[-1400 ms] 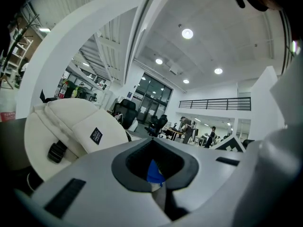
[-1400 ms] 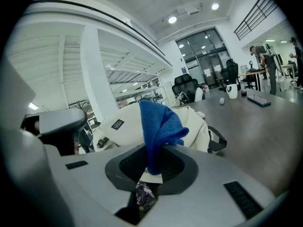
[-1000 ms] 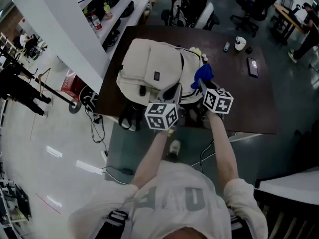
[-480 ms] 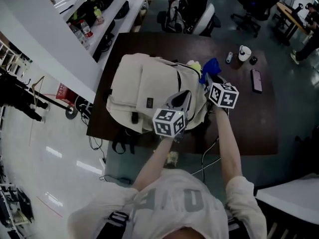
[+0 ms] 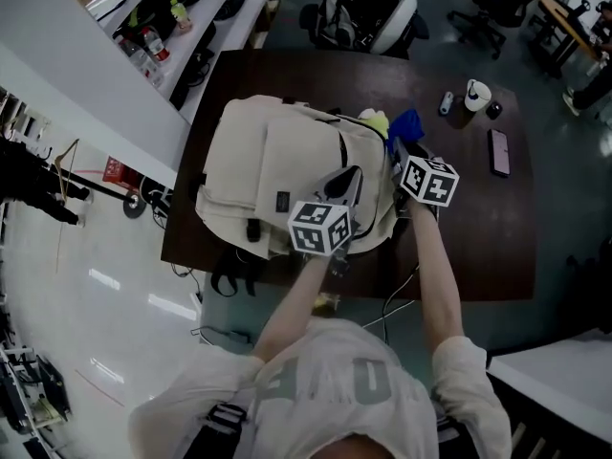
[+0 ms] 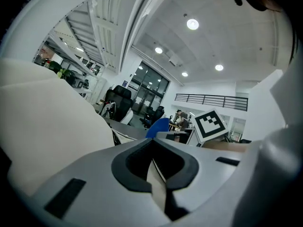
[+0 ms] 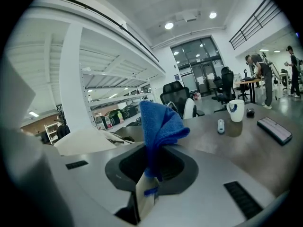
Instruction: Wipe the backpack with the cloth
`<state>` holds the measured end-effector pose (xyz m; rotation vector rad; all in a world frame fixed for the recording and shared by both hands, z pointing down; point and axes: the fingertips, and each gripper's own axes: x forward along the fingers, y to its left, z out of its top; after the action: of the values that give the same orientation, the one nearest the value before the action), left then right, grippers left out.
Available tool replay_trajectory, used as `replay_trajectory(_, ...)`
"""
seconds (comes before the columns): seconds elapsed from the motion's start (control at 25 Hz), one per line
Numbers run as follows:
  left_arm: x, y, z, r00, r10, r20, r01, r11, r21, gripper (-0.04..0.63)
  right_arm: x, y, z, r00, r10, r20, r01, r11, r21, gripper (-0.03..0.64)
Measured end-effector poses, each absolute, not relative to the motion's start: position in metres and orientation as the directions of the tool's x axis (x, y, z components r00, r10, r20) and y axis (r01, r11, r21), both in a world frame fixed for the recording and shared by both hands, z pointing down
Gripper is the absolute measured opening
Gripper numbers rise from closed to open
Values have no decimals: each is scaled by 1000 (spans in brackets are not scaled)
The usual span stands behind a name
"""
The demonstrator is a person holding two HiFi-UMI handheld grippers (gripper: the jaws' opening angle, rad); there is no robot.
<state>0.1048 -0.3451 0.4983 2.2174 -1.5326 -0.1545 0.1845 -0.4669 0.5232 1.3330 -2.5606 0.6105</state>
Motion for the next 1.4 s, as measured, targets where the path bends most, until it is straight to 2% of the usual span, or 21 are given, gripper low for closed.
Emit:
replay_trajectory(0.84, 124, -202, 482, 375, -918, 128, -871, -301, 389, 3, 199, -273, 539, -614, -700, 365, -789, 523, -323, 43)
replay_trajectory(1.16, 133, -171, 486, 371, -920, 129, -871, -296, 393, 3, 205, -237, 559, -615, -682, 395, -788, 517, -333, 43)
replay_trajectory(1.4, 123, -149, 483, 344, -929, 135, -891, -277, 360, 3, 207, -210, 507, -653, -698, 294, -757, 601, -257, 43)
